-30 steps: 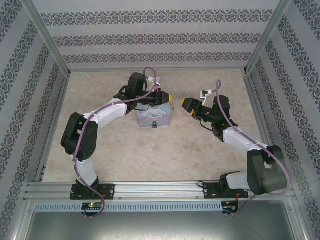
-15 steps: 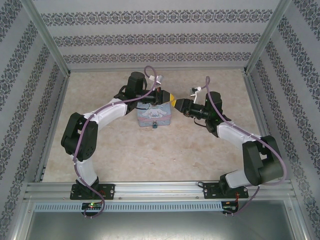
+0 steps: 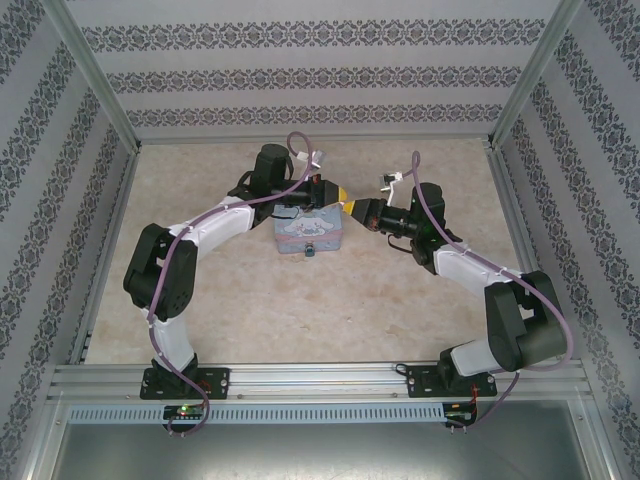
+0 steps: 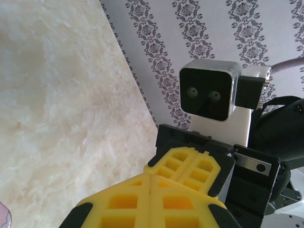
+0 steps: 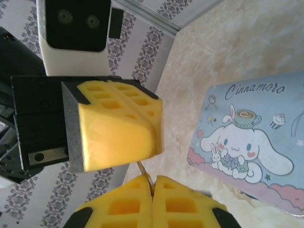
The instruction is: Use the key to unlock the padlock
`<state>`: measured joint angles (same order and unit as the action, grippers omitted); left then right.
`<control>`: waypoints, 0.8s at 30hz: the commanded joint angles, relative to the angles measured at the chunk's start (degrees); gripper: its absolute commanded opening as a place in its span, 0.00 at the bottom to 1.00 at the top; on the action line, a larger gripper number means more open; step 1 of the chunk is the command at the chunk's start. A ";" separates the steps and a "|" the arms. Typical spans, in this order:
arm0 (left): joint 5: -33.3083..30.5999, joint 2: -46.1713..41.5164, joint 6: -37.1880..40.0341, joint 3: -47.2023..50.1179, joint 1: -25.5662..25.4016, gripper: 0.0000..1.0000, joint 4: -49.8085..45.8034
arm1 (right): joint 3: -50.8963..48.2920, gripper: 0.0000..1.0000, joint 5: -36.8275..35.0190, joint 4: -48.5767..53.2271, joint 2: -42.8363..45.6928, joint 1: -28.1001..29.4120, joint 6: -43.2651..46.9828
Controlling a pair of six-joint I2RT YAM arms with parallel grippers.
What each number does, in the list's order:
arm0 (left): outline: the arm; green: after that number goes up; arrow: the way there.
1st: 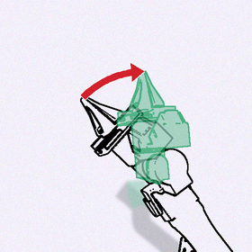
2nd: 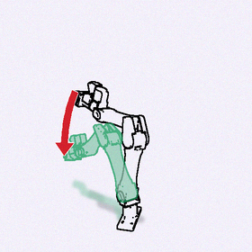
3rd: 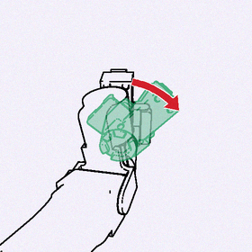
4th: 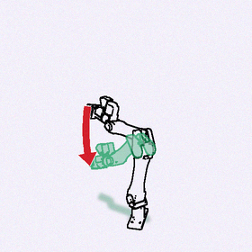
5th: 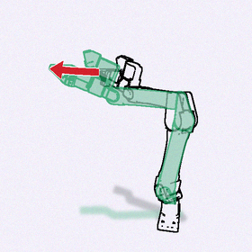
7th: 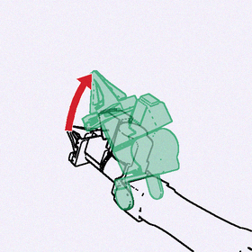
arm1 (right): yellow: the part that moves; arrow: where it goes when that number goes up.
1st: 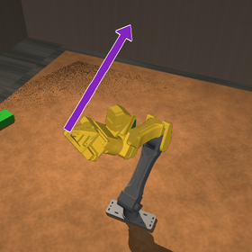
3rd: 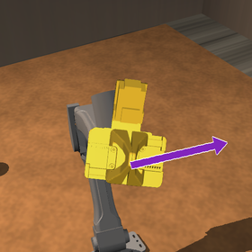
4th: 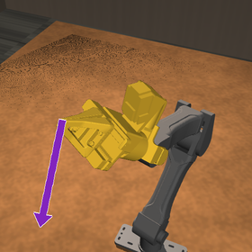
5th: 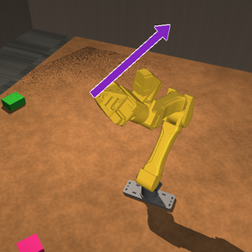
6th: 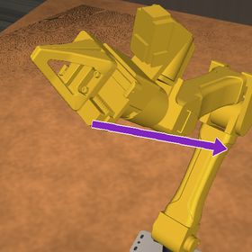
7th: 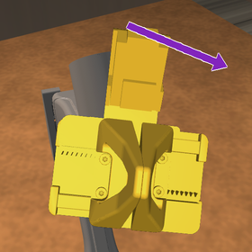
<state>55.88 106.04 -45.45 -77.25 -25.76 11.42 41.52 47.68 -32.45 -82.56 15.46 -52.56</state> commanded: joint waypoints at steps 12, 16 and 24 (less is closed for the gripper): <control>-13.56 -4.85 -24.99 6.22 1.14 0.53 6.33 | -0.06 0.00 -7.48 13.23 6.49 1.22 13.58; -15.15 -6.18 -33.64 9.15 0.93 0.53 5.90 | 3.26 0.00 -18.14 24.03 9.04 6.31 24.07; -19.25 -9.31 -38.85 11.70 -1.47 0.52 1.41 | 7.51 0.00 -36.66 31.16 10.05 15.41 36.23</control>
<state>38.83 99.33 -80.66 -66.19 -26.17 15.07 46.92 20.56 -5.17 -73.73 29.23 -23.77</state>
